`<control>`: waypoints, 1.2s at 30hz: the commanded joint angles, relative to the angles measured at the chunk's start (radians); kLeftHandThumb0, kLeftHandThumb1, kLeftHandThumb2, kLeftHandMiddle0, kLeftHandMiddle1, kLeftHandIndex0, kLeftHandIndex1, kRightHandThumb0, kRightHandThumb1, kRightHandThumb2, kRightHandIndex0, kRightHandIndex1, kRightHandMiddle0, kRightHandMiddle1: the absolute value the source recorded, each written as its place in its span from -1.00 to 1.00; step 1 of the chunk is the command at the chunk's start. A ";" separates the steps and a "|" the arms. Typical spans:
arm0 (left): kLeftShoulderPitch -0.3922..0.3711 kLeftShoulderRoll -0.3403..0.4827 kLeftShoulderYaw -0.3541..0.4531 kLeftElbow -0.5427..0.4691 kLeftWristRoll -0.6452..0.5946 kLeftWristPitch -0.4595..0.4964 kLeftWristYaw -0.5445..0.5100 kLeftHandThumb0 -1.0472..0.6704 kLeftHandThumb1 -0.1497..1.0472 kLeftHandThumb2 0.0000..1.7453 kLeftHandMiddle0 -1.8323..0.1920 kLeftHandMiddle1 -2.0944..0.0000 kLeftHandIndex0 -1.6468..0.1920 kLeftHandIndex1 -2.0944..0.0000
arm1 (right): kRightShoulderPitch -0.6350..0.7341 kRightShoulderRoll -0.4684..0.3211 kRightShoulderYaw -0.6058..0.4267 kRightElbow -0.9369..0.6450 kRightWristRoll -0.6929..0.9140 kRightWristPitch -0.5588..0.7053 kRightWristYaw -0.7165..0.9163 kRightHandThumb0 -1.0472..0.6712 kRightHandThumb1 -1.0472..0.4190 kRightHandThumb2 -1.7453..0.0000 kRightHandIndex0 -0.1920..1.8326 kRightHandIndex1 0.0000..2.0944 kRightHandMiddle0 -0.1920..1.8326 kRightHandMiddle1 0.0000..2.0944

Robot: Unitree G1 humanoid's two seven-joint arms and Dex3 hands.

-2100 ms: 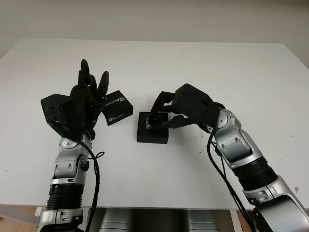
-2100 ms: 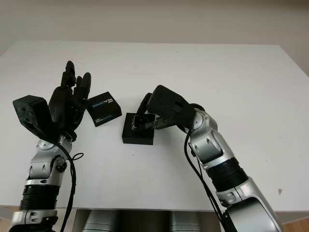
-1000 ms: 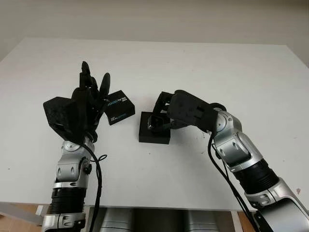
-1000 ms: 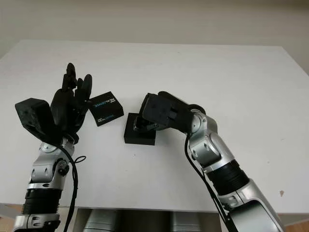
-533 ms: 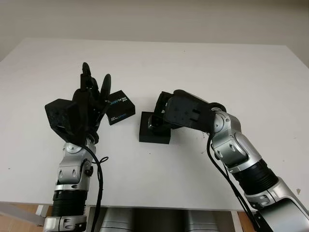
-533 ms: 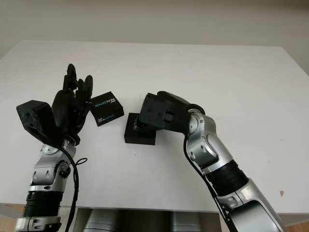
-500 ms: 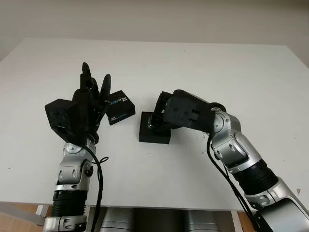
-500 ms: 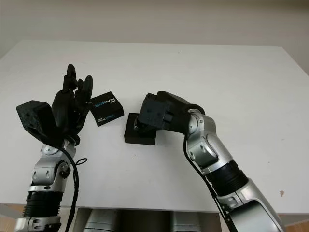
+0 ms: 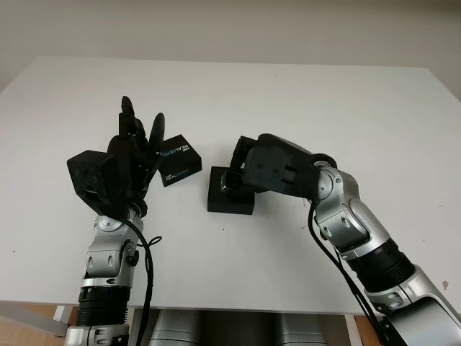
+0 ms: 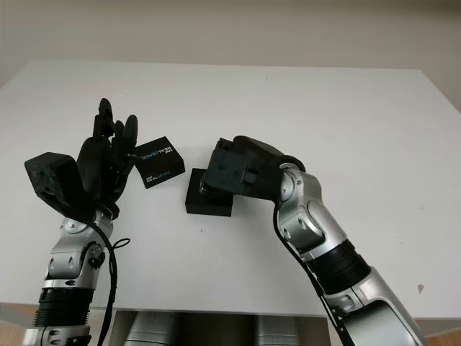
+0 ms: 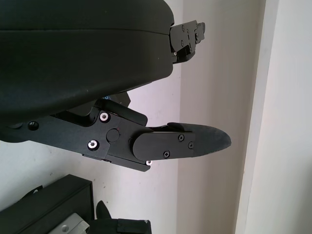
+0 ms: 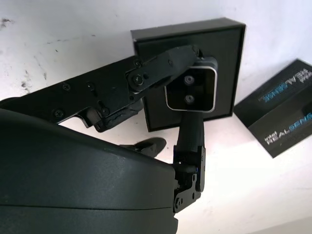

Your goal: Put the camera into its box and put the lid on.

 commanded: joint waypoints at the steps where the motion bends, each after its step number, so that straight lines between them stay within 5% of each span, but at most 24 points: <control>1: 0.002 -0.007 -0.003 -0.025 0.002 0.002 0.002 -0.58 1.00 -0.53 1.00 0.99 1.00 1.00 | 0.020 -0.046 -0.011 -0.013 0.017 -0.038 0.035 -0.38 -0.90 0.94 -0.57 -0.97 -0.80 0.20; 6: -0.002 -0.013 -0.008 -0.030 0.008 0.004 0.012 -0.57 1.00 -0.53 1.00 0.99 1.00 1.00 | 0.033 -0.130 -0.037 -0.066 0.039 -0.143 0.103 -0.52 -0.91 0.94 -0.76 -0.99 -0.79 -0.50; 11: -0.004 -0.022 -0.011 -0.043 0.009 0.022 0.024 -0.58 1.00 -0.54 1.00 1.00 1.00 1.00 | 0.046 -0.198 -0.100 -0.111 0.077 -0.214 0.132 -0.56 -0.91 0.94 -0.87 -0.97 -0.75 -0.77; 28: 0.008 -0.035 -0.016 -0.051 0.015 0.018 0.032 -0.58 1.00 -0.54 1.00 1.00 1.00 1.00 | 0.076 -0.184 -0.274 -0.101 0.164 -0.206 -0.011 -0.43 -0.80 0.94 -0.73 -0.89 -0.55 -0.75; 36: 0.017 -0.026 -0.003 -0.068 0.007 0.027 0.026 -0.56 1.00 -0.54 1.00 1.00 1.00 1.00 | 0.159 -0.205 -0.239 -0.063 0.194 -0.524 -0.044 -0.44 -0.99 0.84 -0.65 -0.92 -0.71 -0.54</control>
